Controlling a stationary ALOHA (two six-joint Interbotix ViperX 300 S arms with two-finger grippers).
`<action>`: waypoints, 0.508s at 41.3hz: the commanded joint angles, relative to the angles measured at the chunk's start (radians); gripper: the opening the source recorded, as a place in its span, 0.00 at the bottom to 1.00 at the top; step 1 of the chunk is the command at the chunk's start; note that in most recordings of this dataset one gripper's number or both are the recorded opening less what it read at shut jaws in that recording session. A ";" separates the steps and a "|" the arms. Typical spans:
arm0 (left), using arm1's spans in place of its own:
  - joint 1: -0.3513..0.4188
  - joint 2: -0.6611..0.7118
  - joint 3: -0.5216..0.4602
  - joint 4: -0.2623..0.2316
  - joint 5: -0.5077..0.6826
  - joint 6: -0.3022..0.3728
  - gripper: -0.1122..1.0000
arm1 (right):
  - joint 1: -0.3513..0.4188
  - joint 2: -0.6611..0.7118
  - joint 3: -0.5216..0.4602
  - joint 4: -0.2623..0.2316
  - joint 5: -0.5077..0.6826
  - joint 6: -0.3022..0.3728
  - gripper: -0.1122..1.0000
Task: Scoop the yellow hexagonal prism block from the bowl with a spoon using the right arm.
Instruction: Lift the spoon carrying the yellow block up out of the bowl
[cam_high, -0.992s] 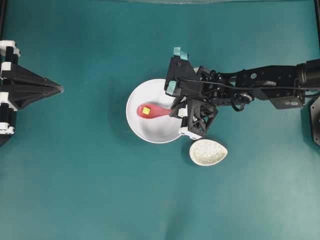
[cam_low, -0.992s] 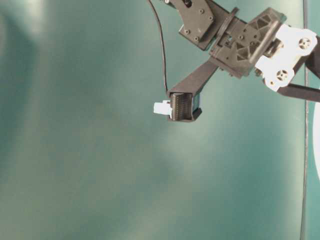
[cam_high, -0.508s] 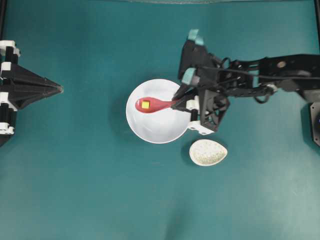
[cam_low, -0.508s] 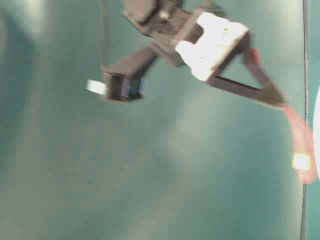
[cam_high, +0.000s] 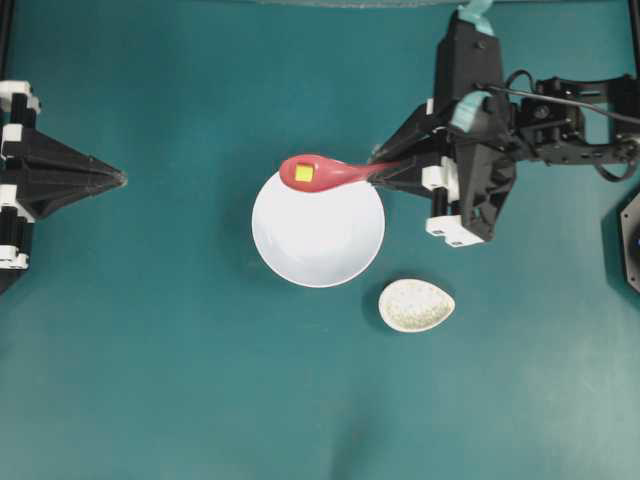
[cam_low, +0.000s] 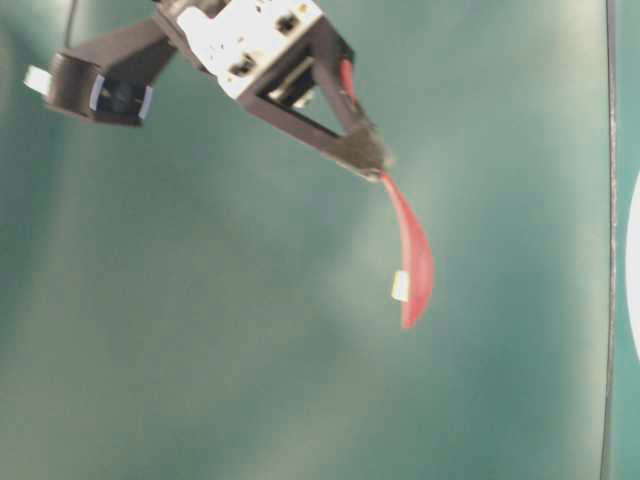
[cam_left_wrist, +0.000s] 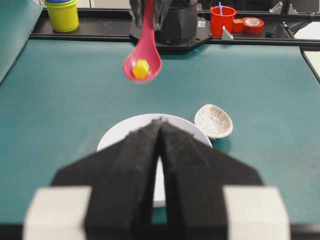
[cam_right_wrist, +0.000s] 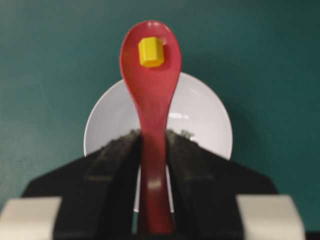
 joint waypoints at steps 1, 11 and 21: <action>0.002 0.006 -0.018 0.003 -0.011 0.002 0.10 | 0.003 -0.023 -0.026 -0.006 -0.003 0.000 0.31; 0.003 0.009 -0.018 0.003 -0.015 0.002 0.10 | 0.003 -0.026 -0.026 -0.005 -0.003 0.000 0.31; 0.003 0.003 -0.018 0.006 -0.017 0.006 0.10 | 0.003 -0.026 -0.026 -0.006 -0.009 0.000 0.31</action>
